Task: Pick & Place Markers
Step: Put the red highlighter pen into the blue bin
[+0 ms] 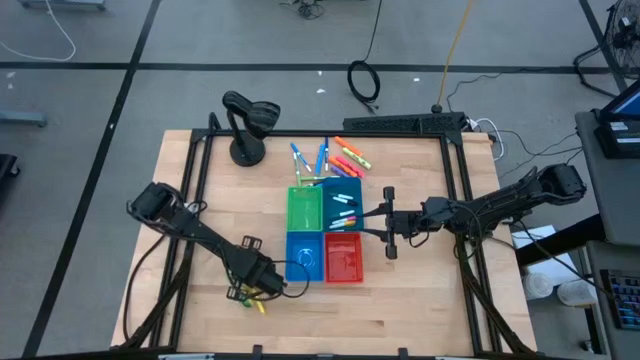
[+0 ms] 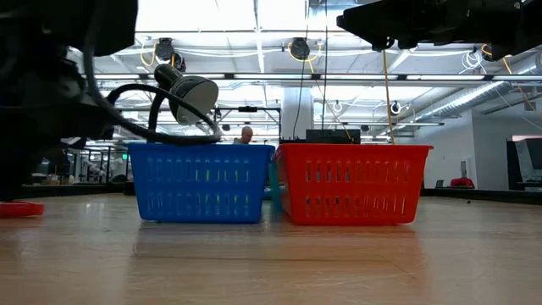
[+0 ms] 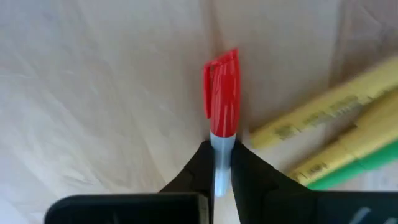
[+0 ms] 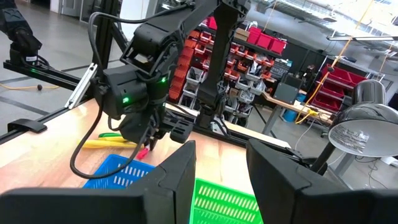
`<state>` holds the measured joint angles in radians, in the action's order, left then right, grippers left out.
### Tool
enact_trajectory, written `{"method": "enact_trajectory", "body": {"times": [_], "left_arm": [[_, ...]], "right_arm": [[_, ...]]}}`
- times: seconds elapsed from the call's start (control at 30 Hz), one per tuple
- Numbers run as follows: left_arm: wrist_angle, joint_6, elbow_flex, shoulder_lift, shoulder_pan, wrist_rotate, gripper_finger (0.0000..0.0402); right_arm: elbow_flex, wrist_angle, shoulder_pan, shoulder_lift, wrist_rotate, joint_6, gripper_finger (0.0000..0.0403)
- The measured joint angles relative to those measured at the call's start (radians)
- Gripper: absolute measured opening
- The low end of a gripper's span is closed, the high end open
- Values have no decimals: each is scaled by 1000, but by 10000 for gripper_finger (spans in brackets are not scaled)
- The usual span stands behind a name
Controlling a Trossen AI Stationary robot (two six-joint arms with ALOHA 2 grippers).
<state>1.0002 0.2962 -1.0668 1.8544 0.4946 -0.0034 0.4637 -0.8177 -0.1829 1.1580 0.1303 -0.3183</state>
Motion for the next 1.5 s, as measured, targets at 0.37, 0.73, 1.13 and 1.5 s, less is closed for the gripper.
{"method": "enact_trajectory", "body": {"times": [0.37,0.73,1.13,1.5], "left_arm": [[65,50,6,-112,-21,-132,33],[-273,-109,3,-542,-24,-459,33],[-1103,-755,162,-616,-242,-124,33],[-1748,-709,505,-611,-483,106,33]], "right_arm": [[0,0,0,0,0,0,130],[0,-1,0,0,28,15,130],[0,-41,1,38,115,18,130],[103,-45,47,136,131,16,153]]}}
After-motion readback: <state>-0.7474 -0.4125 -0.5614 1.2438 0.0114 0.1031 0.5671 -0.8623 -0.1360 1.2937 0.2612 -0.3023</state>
